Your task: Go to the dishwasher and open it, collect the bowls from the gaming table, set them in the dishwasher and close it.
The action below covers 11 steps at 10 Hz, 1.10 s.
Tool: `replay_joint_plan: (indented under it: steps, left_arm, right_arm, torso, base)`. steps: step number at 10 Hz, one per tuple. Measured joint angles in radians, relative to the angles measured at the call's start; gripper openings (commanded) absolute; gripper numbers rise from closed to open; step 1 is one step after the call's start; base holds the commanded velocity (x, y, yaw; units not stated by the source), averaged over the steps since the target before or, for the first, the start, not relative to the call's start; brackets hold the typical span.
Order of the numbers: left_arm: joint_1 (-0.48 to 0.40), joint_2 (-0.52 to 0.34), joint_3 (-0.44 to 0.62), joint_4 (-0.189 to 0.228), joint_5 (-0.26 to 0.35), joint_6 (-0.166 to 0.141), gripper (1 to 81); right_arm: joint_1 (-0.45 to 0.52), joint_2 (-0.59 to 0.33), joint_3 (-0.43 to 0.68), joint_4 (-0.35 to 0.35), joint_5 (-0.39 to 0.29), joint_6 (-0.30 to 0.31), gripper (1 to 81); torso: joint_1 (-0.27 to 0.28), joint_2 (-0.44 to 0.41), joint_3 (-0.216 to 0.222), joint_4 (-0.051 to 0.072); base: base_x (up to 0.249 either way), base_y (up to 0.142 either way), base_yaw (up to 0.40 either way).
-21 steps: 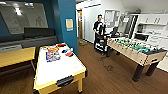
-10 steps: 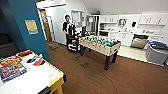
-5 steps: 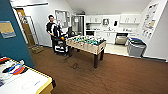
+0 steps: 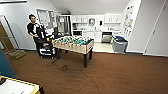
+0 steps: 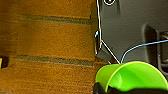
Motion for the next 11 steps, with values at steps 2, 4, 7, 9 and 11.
replay_joint_plan:
  steps: [2, 4, 7, 9, 11]
  left_arm:
    - [0.001, -0.008, 0.045, 0.000, 0.000, 0.000, 1.0]
    - [-0.003, -0.020, 0.088, 0.000, 0.000, 0.000, 1.0]
    - [-0.009, -0.016, 0.092, 0.000, -0.002, 0.000, 1.0]
    - [0.006, -0.014, 0.094, -0.001, -0.001, 0.000, 1.0]
    - [0.003, -0.011, 0.094, -0.001, -0.004, 0.000, 1.0]
  right_arm:
    - [0.000, -0.021, 0.096, 0.000, 0.018, 0.000, 1.0]
    - [0.000, -0.045, 0.160, 0.000, 0.029, 0.000, 1.0]
    - [0.007, -0.049, 0.164, 0.000, 0.037, 0.000, 1.0]
    - [0.013, -0.049, 0.164, -0.001, 0.043, 0.000, 1.0]
    - [0.010, -0.048, 0.164, -0.001, 0.043, 0.000, 1.0]
  torso:
    - [0.000, 0.000, 0.000, 0.000]
    - [0.000, 0.000, 0.000, 0.000]
    - [0.000, 0.000, 0.000, 0.000]
    - [0.000, 0.000, 0.000, 0.000]
    - [0.000, 0.000, 0.000, 0.000]
  base:
    - [0.000, 0.000, -0.400]
    - [0.000, 0.000, -0.267]
    - [0.000, 0.000, 0.000]
    - [0.000, 0.000, 0.000]
    - [0.000, 0.000, 0.000]
